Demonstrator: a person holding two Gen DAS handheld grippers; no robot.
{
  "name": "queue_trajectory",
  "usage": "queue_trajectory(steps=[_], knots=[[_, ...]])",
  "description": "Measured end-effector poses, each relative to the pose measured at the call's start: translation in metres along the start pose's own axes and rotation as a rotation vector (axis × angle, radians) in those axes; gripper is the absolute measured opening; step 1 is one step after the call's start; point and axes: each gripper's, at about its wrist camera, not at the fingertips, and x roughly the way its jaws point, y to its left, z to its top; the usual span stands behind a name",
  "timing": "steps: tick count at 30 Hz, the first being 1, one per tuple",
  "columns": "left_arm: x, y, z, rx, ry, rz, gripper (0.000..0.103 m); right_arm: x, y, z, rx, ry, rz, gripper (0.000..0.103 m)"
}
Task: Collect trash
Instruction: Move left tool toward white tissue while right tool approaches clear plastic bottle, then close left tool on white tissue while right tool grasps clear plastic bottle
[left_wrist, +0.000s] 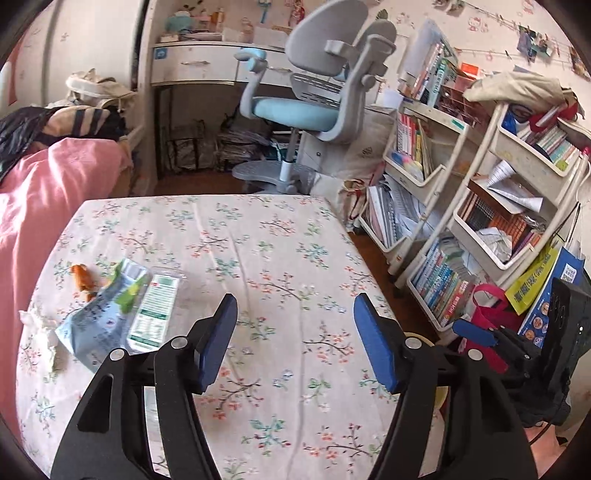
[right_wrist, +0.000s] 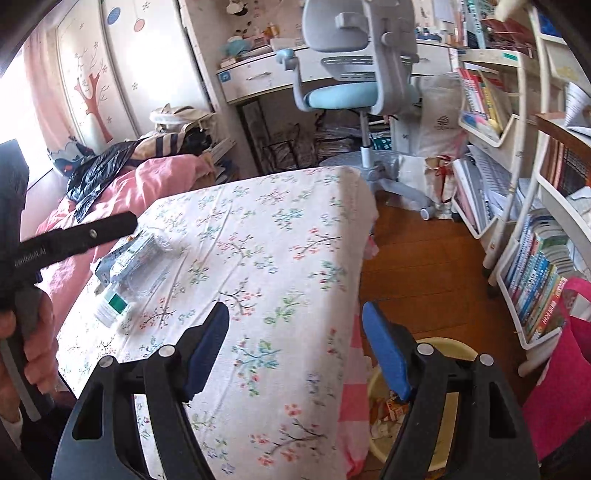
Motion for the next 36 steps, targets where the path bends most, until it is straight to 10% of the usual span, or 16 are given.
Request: queue_trajectory(steps=[16,36], knots=[[-0.044,0.226,-0.005,-0.491,-0.044,0.293,0.067,0.054,0.1,-0.004,-0.141,0.096,0.101,0.072],[0.01,0.257,-0.032,-0.394,0.155,0.506,0.067,0.098,0.177,0.012,-0.08,0.108,0.252,0.077]])
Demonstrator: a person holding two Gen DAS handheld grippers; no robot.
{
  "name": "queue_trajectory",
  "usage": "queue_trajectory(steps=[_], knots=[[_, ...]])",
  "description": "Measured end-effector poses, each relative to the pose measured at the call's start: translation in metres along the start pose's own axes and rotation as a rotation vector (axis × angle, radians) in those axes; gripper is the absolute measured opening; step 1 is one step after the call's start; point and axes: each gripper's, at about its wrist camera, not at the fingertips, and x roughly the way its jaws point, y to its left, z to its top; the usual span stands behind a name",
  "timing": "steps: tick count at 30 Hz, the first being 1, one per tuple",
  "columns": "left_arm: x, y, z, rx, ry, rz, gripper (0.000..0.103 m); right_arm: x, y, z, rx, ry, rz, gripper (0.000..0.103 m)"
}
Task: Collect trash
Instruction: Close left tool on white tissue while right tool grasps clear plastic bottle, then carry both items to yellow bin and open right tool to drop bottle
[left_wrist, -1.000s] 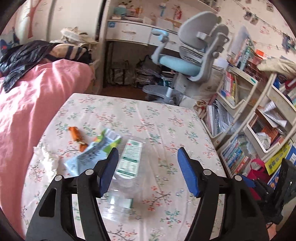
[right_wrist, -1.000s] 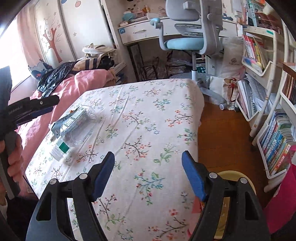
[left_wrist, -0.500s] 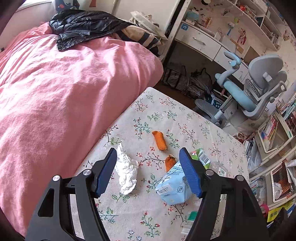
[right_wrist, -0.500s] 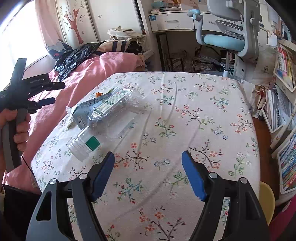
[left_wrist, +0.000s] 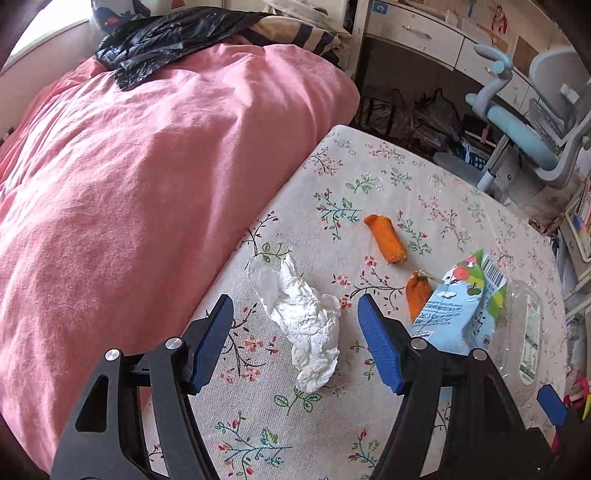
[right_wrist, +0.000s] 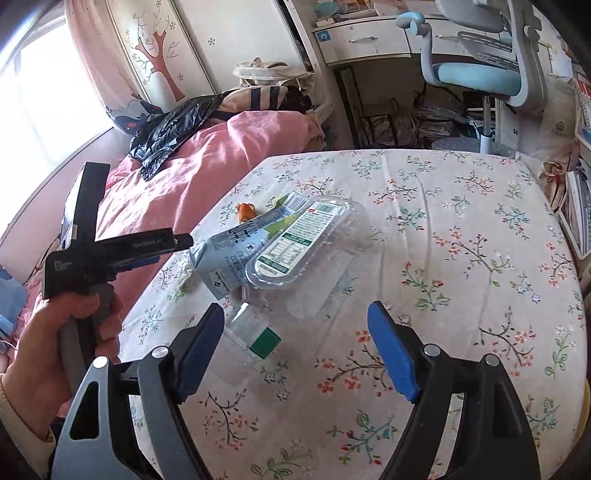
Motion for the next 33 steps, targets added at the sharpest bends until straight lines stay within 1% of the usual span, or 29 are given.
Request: queue_trajectory(steps=[4,8,10,12,13,14,15,17,19,21,27,31,33], knots=[[0.013,-0.003,-0.003,0.046,0.029,0.036,0.067,0.017,0.003,0.002,0.025,0.004,-0.03,0.077],[0.019,0.0,-0.001,0.04,0.045,0.017,0.066,0.029,-0.004,0.004,0.073,0.008,-0.038,0.077],[0.019,-0.006,-0.001,0.055,0.051,-0.024,0.056,0.034,-0.005,0.005,0.081,0.016,-0.039,0.077],[0.019,-0.015,-0.002,0.092,0.07,-0.083,0.027,0.033,-0.006,0.007,0.076,0.019,-0.045,0.077],[0.019,-0.02,-0.004,0.111,0.087,-0.12,0.02,0.032,-0.006,0.007,0.063,0.02,-0.054,0.076],[0.019,-0.025,-0.005,0.124,0.099,-0.151,0.015,0.029,-0.006,0.007,0.047,0.02,-0.063,0.074],[0.017,-0.029,-0.006,0.13,0.101,-0.184,0.014,0.026,-0.007,0.007,0.031,0.021,-0.079,0.071],[0.009,-0.035,-0.005,0.132,0.098,-0.25,0.013,0.018,-0.011,0.007,0.004,0.027,-0.103,0.067],[-0.004,-0.04,-0.002,0.131,0.072,-0.316,0.012,0.009,-0.02,0.006,-0.008,0.034,-0.116,0.065],[-0.018,-0.043,0.0,0.135,0.04,-0.357,0.012,-0.001,-0.03,0.005,-0.01,0.038,-0.122,0.063],[-0.053,-0.048,0.008,0.115,-0.019,-0.512,0.012,-0.032,-0.055,-0.001,-0.042,0.048,-0.153,0.062],[-0.066,-0.061,0.007,0.16,-0.042,-0.528,0.012,-0.044,-0.066,-0.008,-0.081,0.068,-0.19,0.062],[-0.069,-0.063,0.008,0.162,-0.049,-0.53,0.012,-0.046,-0.072,-0.012,-0.077,0.08,-0.2,0.062]])
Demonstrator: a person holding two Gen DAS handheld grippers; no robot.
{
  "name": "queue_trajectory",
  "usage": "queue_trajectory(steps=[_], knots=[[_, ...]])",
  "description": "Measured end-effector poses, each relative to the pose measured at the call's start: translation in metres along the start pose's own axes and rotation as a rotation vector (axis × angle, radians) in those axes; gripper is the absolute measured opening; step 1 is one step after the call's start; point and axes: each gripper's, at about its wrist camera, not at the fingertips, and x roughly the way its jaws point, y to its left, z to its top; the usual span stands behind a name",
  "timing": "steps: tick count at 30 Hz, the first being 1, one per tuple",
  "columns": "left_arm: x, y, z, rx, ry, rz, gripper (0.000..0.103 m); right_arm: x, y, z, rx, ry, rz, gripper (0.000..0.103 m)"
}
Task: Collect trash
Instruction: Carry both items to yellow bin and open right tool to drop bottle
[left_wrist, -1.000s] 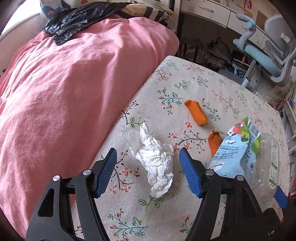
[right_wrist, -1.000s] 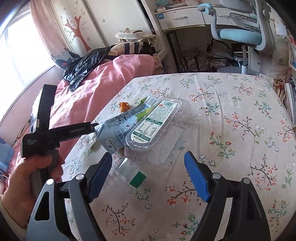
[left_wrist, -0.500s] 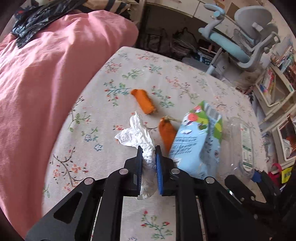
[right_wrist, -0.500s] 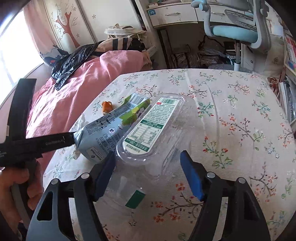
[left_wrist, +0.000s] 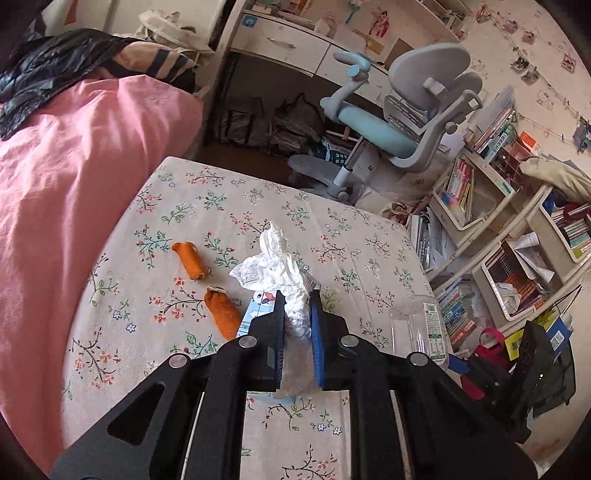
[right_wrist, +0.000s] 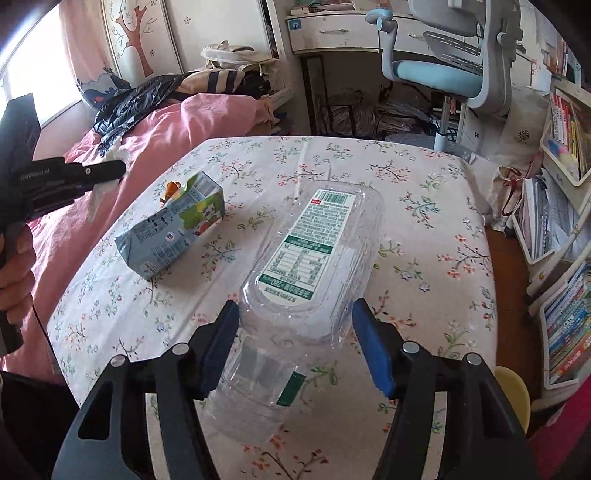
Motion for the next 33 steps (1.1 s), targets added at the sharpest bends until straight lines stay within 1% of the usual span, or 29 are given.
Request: queue_trajectory(steps=[3,8,13,18,22,27,33], knots=[[-0.003,0.001,0.003,-0.006,-0.013,0.006,0.012,0.001,-0.006,-0.001,0.013,0.008,0.003,0.062],[-0.001,-0.001,0.0,0.014,0.0,0.01,0.012,0.001,-0.002,-0.002,0.002,0.004,0.014,0.062],[0.006,-0.024,-0.008,0.102,0.018,0.023,0.012,-0.006,-0.001,-0.007,-0.018,-0.017,0.017,0.061],[0.014,-0.048,-0.018,0.17,0.042,0.01,0.012,-0.02,-0.008,-0.01,-0.014,-0.05,0.007,0.061],[0.02,-0.066,-0.026,0.205,0.061,-0.005,0.012,-0.035,-0.024,-0.015,0.011,-0.079,-0.023,0.061],[0.024,-0.088,-0.032,0.223,0.063,-0.023,0.012,-0.055,-0.052,-0.024,0.053,-0.105,-0.066,0.061],[0.034,-0.126,-0.046,0.265,0.084,-0.052,0.012,-0.077,-0.078,-0.04,0.09,-0.126,-0.106,0.061]])
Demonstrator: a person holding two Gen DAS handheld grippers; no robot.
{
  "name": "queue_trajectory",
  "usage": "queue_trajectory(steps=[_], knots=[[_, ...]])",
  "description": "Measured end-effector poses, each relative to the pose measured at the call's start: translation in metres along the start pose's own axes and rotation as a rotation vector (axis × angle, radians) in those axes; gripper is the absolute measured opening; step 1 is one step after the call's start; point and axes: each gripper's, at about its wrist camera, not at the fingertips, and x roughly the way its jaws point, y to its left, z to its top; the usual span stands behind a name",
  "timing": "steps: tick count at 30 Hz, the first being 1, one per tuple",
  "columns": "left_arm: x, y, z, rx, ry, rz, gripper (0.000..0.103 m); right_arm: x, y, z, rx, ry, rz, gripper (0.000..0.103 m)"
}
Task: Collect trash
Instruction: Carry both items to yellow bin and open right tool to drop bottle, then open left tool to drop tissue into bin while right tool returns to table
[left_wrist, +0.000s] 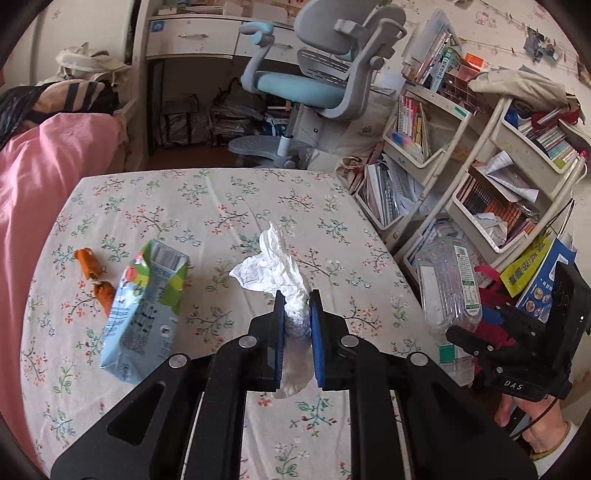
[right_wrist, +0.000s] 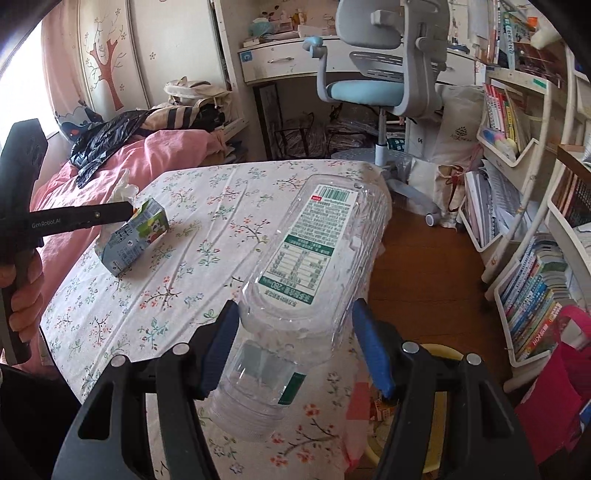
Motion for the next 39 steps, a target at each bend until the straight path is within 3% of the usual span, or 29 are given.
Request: queue_trajectory(steps=[11,16,28,39], knots=[[0.024,-0.082,0.003,0.082,0.012,-0.074,0.012,-0.018,-0.056,-0.022,0.082,0.023,-0.071,0.061],[0.033,-0.11,0.001,0.134,0.009,-0.057,0.012,-0.024,-0.068,-0.03,0.102,0.031,-0.08,0.062],[0.035,-0.137,-0.006,0.226,-0.016,0.002,0.012,-0.018,-0.092,-0.043,0.16,0.07,-0.126,0.062],[0.034,-0.142,-0.007,0.243,-0.021,0.009,0.012,-0.005,-0.099,-0.05,0.178,0.13,-0.179,0.064]])
